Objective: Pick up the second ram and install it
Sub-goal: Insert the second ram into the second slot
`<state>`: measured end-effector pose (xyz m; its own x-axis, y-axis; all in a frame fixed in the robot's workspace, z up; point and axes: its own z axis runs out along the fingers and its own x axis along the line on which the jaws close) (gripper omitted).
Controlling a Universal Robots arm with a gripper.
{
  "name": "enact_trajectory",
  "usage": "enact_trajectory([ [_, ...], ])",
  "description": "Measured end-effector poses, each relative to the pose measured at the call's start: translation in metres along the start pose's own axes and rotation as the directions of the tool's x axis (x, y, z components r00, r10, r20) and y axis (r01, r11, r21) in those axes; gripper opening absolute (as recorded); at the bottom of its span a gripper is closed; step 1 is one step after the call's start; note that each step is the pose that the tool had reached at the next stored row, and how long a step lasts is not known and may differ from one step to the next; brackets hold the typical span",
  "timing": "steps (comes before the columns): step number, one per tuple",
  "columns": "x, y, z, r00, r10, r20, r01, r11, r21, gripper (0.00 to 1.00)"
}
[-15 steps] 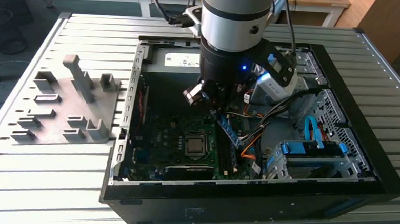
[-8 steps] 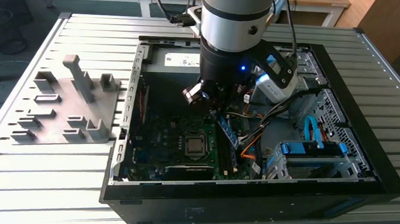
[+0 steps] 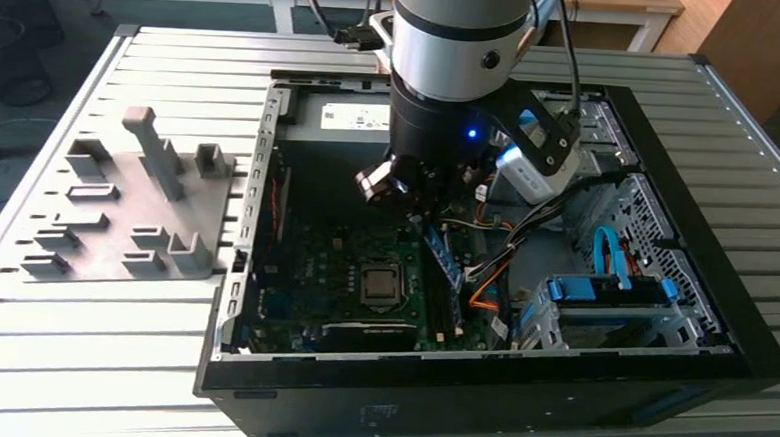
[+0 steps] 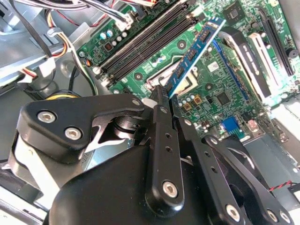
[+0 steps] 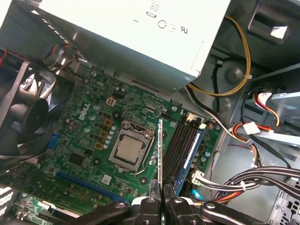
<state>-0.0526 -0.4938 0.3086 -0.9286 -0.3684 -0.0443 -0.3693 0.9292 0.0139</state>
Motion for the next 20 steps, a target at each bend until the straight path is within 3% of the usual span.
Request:
enact_trajectory([
  [20, 0.0000, 0.0000, 0.0006, 0.9956, 0.094, 0.0013, -0.094, 0.9956, 0.0047, 0.14],
])
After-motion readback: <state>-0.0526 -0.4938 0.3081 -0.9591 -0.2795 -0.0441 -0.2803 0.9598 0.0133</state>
